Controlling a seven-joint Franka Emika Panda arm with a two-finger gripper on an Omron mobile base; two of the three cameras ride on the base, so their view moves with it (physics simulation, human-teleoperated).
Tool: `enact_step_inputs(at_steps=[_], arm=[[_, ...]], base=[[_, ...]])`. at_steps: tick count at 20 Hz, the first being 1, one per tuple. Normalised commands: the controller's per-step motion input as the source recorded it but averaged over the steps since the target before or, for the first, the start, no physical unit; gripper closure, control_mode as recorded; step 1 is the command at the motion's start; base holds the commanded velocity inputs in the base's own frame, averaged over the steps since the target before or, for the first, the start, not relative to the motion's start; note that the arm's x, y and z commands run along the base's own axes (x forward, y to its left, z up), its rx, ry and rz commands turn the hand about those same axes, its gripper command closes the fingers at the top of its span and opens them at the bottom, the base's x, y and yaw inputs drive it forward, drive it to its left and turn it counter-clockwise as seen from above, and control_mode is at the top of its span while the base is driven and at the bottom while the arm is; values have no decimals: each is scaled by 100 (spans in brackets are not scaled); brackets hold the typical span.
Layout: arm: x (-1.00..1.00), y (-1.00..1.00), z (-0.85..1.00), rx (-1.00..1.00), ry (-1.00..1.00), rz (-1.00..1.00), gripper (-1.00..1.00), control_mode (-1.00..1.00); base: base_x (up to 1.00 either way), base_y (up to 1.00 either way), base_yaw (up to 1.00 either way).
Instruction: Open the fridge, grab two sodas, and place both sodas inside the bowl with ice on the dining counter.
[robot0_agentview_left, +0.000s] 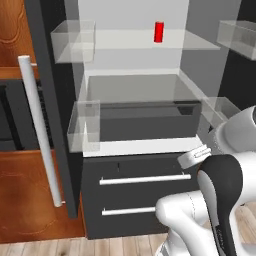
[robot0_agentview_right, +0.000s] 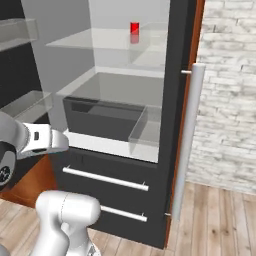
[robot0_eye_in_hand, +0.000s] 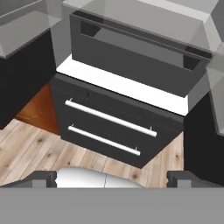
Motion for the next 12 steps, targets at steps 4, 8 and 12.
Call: enact_step_inputs(at_steps=[4,8,12], arm=[[0,0,0,0,0,0,-100,100],[0,0,0,0,0,0,-100,100],[0,0,0,0,0,0,-100,100]], base=[[67,9,-20],[63,10,-24],[58,19,-28]])
